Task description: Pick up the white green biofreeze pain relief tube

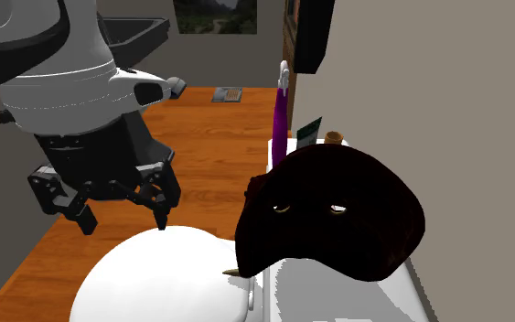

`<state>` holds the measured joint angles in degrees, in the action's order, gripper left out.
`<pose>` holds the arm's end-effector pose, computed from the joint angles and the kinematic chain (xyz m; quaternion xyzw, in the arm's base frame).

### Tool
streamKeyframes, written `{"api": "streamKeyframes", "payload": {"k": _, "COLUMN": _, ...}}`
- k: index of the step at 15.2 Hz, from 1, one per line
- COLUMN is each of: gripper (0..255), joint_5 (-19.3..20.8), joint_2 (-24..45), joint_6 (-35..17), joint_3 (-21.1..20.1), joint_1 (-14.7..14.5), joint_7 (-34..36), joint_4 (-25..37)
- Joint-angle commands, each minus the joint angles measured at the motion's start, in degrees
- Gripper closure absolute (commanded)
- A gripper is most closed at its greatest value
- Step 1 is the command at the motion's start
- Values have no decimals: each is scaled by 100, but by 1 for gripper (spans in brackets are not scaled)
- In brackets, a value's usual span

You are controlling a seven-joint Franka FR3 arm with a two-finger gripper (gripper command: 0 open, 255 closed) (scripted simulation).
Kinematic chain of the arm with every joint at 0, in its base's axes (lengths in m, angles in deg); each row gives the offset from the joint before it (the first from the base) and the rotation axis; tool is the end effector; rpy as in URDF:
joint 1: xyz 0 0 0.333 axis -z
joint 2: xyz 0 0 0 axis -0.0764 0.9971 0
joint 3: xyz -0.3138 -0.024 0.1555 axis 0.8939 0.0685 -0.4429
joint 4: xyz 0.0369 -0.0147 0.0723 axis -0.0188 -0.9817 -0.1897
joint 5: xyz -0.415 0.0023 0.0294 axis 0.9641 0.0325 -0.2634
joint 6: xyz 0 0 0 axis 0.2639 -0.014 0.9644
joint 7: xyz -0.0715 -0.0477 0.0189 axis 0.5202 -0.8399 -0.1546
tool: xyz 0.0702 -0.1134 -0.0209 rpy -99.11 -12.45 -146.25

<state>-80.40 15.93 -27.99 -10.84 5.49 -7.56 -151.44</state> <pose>0.2810 -0.0128 0.5526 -0.9976 -0.0491 0.0461 0.0165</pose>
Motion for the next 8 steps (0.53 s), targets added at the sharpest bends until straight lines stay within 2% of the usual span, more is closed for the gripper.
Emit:
{"api": "streamKeyframes", "payload": {"k": 1, "gripper": 0, "joint_5": 0, "joint_2": 0, "joint_6": 0, "joint_3": 0, "joint_1": 0, "joint_7": 0, "joint_4": 0}}
{"api": "streamKeyframes", "payload": {"k": 8, "gripper": 0, "joint_5": -152, "joint_2": 1552, "joint_6": -362, "joint_3": 15, "joint_1": 639, "joint_7": 1385, "joint_4": 1234}}
